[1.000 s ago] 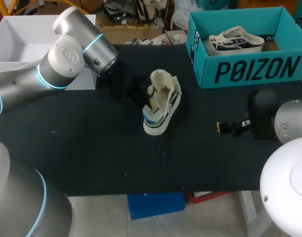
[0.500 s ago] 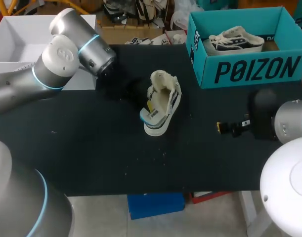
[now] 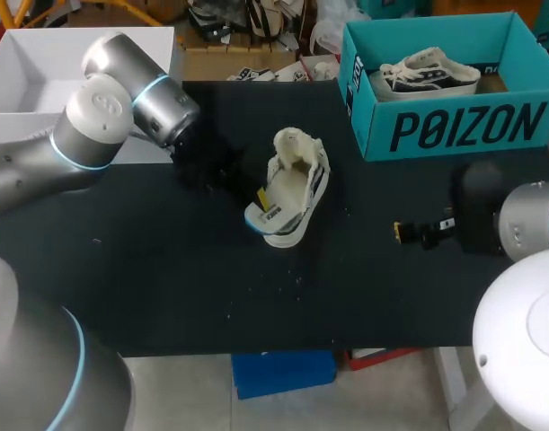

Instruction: Take the shoe out of the shoebox, open the shoe tongue, remove and reinsert the insole, then place the shoe into the shoebox

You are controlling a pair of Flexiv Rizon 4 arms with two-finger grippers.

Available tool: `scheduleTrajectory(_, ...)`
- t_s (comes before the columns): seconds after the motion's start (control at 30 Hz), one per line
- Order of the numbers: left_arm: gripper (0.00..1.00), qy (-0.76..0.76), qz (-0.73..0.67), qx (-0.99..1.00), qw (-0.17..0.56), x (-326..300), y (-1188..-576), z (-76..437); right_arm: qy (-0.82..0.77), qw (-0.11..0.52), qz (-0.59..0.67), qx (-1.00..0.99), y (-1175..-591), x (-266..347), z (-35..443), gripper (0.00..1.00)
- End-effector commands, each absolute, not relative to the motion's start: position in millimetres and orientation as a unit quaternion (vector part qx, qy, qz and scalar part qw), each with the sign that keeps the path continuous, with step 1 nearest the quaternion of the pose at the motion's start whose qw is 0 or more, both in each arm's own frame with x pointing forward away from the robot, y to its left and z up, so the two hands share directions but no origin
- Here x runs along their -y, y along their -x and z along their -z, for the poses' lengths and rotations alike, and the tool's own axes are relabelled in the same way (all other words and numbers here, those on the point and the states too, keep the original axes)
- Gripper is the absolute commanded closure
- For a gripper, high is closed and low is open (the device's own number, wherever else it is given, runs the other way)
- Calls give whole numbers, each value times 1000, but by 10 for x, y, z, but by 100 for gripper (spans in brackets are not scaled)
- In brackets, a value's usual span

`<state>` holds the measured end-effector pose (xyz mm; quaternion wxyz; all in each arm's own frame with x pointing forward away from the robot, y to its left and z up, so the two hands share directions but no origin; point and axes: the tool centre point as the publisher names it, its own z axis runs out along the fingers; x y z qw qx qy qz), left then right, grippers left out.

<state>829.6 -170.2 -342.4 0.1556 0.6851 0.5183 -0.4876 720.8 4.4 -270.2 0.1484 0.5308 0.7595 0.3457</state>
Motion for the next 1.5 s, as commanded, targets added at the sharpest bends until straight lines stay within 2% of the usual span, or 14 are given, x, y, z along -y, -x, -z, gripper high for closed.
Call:
scheduleTrajectory(0.03, 100, -687, 491, -514, 150, 1772, -8365, 3484, -531, 148, -347, -759, -7205, -40, 2709, 0)
scheduleTrajectory(0.8, 100, -680, 464, -552, 132, 1937, -8691, 3669, -531, 148, -347, -759, -7205, -40, 2709, 0)
scheduleTrajectory(0.83, 92, -677, 462, -559, 125, 1940, -8700, 3685, -531, 148, -347, -759, -7205, -40, 2709, 0)
scheduleTrajectory(0.9, 19, -676, 454, -569, 115, 1944, -8706, 3708, -531, 148, -347, -759, -7205, -40, 2709, 0)
scheduleTrajectory(1.0, 0, -675, 450, -575, 110, 1906, -8672, 3683, -531, 148, -347, -759, -7205, -40, 2709, 0)
scheduleTrajectory(1.2, 0, -688, 438, -567, 114, 1779, -8502, 3510, -531, 148, -347, -759, -7205, -40, 2709, 0)
scheduleTrajectory(1.37, 24, -702, 432, -556, 106, 1747, -8373, 3456, -531, 148, -347, -759, -7205, -40, 2709, 0)
scheduleTrajectory(1.4, 34, -704, 432, -554, 104, 1753, -8357, 3459, -531, 148, -347, -759, -7205, -40, 2709, 0)
scheduleTrajectory(1.43, 52, -706, 431, -553, 103, 1760, -8342, 3462, -531, 148, -347, -759, -7205, -40, 2709, 0)
scheduleTrajectory(1.5, 65, -710, 432, -548, 96, 1779, -8316, 3472, -531, 148, -347, -759, -7205, -40, 2709, 0)
